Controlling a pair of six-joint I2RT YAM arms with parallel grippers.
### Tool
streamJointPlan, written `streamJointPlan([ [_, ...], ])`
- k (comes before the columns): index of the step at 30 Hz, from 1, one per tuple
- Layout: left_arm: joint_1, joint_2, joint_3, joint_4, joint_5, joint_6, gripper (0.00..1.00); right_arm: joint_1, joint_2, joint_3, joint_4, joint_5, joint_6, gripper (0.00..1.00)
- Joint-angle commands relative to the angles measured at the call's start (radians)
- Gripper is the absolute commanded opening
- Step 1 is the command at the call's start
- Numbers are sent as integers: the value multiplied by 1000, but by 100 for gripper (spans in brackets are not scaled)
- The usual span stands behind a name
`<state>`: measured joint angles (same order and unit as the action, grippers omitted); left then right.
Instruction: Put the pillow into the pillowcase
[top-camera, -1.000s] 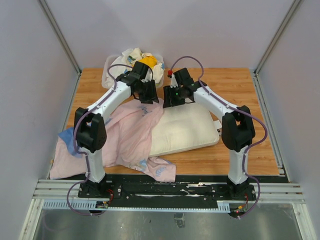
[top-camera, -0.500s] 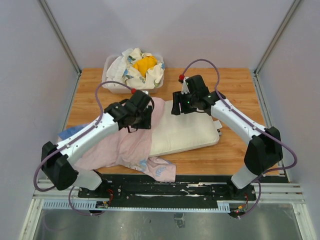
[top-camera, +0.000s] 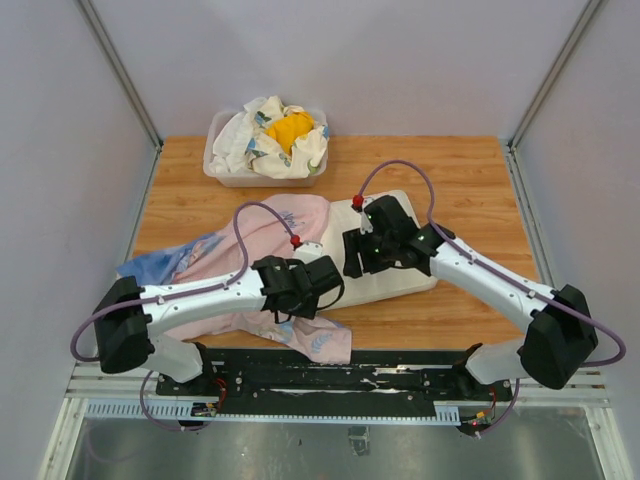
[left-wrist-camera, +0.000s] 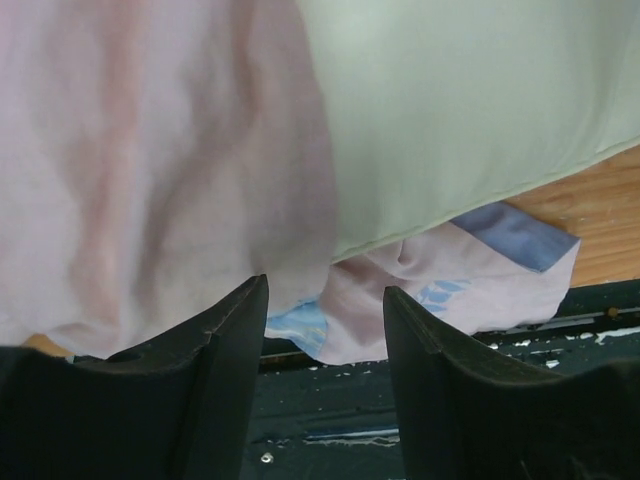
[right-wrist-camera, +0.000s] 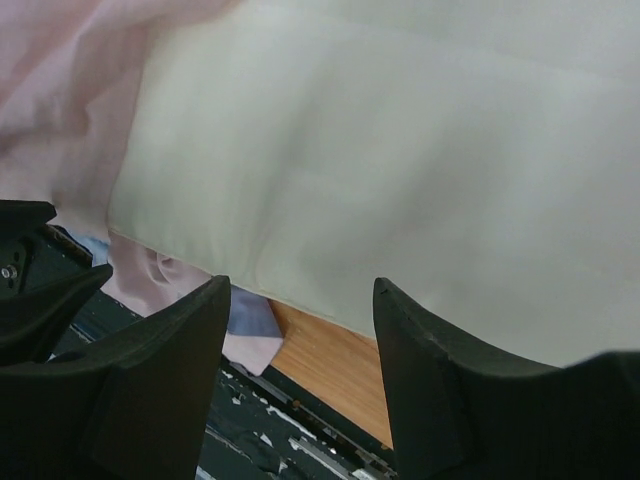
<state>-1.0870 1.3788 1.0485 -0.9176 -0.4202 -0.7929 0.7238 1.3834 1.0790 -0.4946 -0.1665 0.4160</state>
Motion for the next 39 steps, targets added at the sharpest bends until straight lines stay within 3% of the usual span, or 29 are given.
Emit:
streamJointPlan([
  [1, -71, 66, -6, -48, -105, -122, 55, 26, -57, -50, -8, 44, 45, 60],
  [11, -73, 110, -118, -86, -209, -195, 53, 43, -142, -122, -14, 60, 80, 61],
  [14, -73, 116, -102, -100, -225, -206, 30, 46, -148, -135, -13, 61, 87, 61],
  [19, -75, 97, -59, -129, -239, -193, 6, 47, -148, -151, -11, 74, 86, 61],
  [21, -75, 93, -37, -140, -225, -185, 1, 47, -144, -161, -10, 79, 77, 61],
  [30, -93, 16, 76, -82, -82, -123, 0, 71, -116, -191, -9, 91, 29, 71],
  [39, -94, 29, 41, -19, -43, -109, 0, 97, 133, -182, 89, 219, 19, 79],
])
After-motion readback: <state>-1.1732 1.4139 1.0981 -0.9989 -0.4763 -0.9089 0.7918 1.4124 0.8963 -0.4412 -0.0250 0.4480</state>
